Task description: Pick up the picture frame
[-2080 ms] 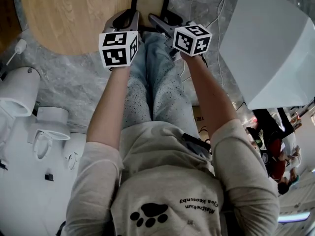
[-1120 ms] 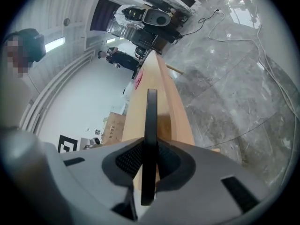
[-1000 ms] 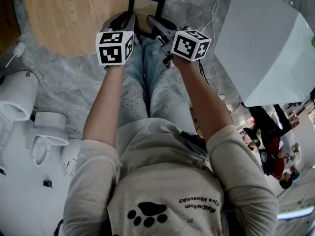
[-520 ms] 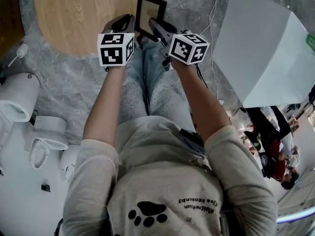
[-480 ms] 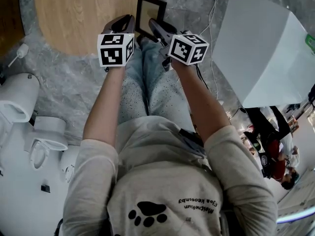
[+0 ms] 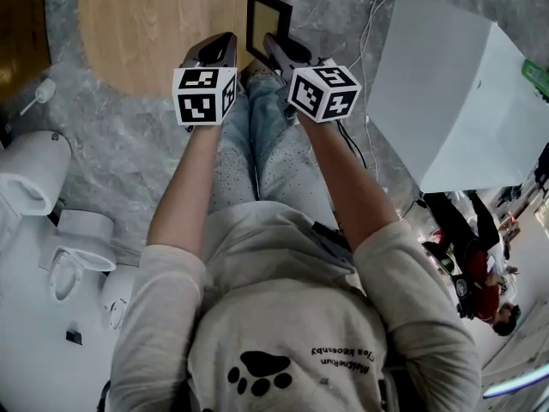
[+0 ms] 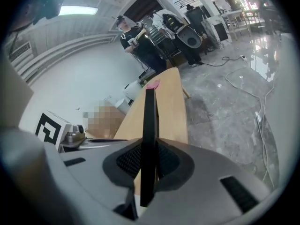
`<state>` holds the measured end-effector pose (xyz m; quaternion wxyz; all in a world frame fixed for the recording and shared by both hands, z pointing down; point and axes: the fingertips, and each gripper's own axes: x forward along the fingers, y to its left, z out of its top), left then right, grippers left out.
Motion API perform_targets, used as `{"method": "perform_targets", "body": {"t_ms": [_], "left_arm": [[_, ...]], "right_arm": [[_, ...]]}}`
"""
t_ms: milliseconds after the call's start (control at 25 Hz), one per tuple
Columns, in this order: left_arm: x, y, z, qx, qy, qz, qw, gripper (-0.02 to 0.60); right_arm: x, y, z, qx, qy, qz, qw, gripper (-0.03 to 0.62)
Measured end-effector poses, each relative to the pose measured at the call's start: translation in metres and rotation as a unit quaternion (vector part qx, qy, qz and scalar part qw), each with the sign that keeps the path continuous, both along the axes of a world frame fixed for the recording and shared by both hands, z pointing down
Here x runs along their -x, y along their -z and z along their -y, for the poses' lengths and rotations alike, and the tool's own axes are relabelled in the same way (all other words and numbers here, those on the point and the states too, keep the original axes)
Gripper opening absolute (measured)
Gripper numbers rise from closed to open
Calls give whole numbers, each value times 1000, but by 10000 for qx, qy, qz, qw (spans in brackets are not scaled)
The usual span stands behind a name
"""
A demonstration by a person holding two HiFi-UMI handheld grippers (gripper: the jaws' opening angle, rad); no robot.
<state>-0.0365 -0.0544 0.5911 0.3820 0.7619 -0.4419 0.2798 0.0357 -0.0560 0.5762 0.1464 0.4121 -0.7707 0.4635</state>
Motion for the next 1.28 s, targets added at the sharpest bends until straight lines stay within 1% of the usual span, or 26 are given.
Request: {"method": "perform_targets", "body": {"t_ms": [360, 640, 760, 1000, 1280], "left_arm": [[12, 63, 9, -604, 218, -42, 9979, 8], [7, 122, 22, -1170, 194, -34, 9929, 8], [7, 148, 22, -1397, 185, -8, 9900, 8], [12, 210, 27, -1996, 206, 49, 9796, 8], [15, 280, 33, -2641, 238, -20, 9642, 8]], "right_arm": [[-1, 64, 17, -687, -65, -323, 9971, 48], [-7, 123, 34, -1297, -31, -624, 9896, 48], [-7, 148, 36, -1528, -51, -680, 9859, 48], [-6, 205, 35, -2059, -150, -730, 9757, 48], [-1, 275, 33, -2747, -195, -688, 9589, 48]]}}
